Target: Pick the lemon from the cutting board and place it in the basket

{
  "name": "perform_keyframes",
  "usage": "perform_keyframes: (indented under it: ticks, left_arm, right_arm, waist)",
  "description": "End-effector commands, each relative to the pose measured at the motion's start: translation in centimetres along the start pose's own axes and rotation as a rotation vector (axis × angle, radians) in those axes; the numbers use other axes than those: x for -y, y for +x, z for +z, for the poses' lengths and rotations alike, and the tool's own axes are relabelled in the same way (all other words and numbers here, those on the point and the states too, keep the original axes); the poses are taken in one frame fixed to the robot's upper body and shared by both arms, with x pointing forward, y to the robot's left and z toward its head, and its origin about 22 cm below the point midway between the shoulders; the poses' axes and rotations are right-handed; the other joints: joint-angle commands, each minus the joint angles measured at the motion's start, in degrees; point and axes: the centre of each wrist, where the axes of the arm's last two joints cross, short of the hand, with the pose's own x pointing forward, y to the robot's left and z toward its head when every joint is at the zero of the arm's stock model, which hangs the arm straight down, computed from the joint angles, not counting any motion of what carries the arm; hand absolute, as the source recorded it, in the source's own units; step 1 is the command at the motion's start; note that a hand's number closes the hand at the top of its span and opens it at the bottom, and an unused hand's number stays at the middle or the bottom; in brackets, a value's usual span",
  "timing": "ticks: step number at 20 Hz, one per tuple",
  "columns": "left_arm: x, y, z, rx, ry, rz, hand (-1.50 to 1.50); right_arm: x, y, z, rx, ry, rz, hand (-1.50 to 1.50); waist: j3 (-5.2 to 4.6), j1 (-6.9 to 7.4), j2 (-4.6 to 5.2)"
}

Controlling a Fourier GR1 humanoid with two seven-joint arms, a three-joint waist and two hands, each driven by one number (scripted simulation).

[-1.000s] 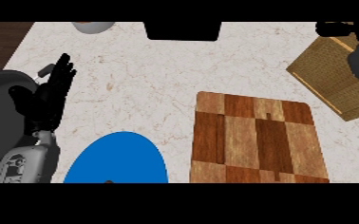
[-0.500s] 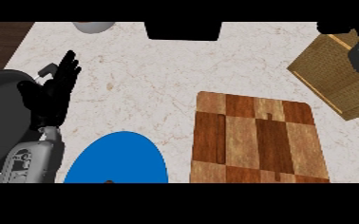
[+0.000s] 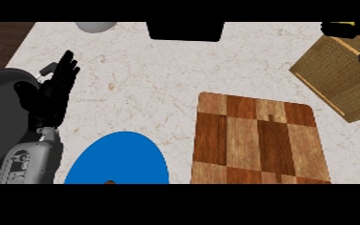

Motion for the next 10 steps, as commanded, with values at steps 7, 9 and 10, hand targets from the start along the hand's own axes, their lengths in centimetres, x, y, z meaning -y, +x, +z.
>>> perform_keyframes:
  ticks: [7,9,10]
  left_arm:
    - [-0.7,0.0,0.3,0.005,-0.008,-0.005,0.0]
    - [0.1,1.3,-0.5,0.01,-0.009,0.012,0.0]
    - [1.2,-0.6,0.3,0.002,-0.01,0.013,0.0]
  right_arm:
    - [-1.9,-3.4,0.4,-0.037,0.01,0.041,1.5]
    - [-1.8,-2.6,0.4,-0.031,0.036,0.085,1.5]
    - [-1.9,-2.0,0.5,-0.042,0.048,0.111,1.5]
  waist:
    - [0.47,0.65,0.76]
    - [0.44,0.17,0.59]
    - [0.42,0.2,0.61]
